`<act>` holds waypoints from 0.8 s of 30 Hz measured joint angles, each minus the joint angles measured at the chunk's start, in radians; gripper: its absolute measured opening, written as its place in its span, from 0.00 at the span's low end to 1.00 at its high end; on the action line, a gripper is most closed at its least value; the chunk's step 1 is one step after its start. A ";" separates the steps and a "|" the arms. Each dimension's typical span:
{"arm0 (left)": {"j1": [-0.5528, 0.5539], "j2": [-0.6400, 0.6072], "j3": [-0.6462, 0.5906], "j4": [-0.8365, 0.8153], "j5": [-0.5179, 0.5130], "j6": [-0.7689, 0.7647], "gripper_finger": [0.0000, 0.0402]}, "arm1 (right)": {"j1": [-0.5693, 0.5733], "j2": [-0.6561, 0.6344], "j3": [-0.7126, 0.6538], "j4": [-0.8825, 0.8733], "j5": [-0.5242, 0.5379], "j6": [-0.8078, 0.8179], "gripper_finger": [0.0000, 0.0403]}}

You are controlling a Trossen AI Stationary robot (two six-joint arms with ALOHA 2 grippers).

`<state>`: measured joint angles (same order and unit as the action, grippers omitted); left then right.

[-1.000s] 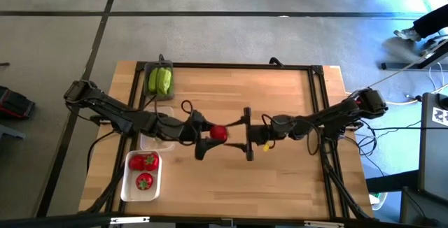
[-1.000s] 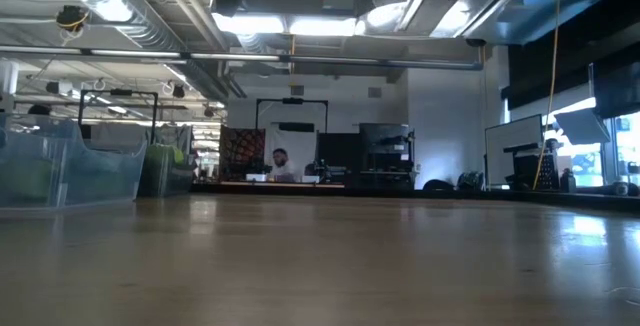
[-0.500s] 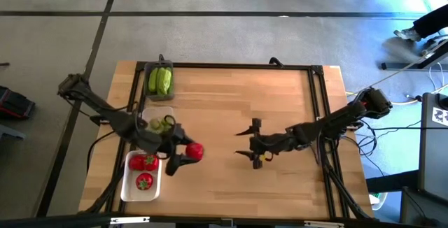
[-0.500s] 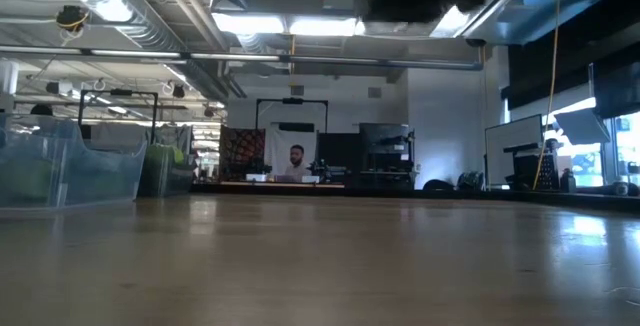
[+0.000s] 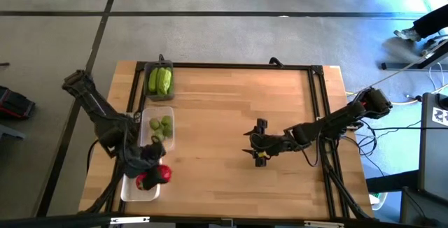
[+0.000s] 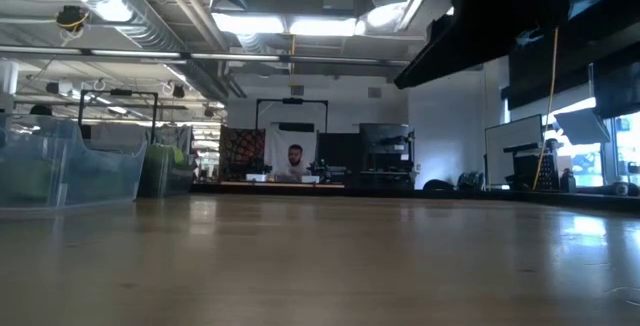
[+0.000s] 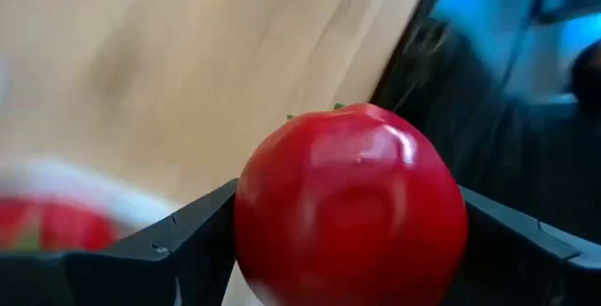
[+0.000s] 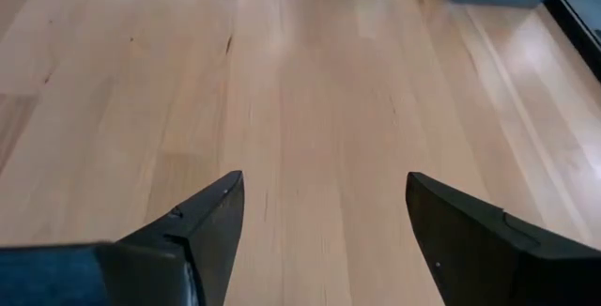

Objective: Sort produce into baskets
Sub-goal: Put the tomato into the white bin

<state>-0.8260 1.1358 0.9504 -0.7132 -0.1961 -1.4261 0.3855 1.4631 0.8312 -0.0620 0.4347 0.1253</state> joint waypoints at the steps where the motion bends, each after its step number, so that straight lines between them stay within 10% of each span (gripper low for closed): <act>1: -0.019 0.000 0.000 -0.028 0.030 -0.062 0.79 | 0.000 0.000 -0.003 0.001 0.000 0.003 0.68; 10: -0.149 0.066 0.000 -0.260 0.309 -0.425 0.79 | 0.000 0.000 -0.009 0.000 0.001 0.001 0.68; 24: -0.189 0.228 0.000 -0.238 0.399 -0.341 0.79 | 0.000 0.000 -0.009 0.000 0.003 -0.025 0.68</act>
<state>-1.0149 1.3643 0.9501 -0.9510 0.2033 -1.7667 0.3855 1.4631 0.8219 -0.0616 0.4374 0.1005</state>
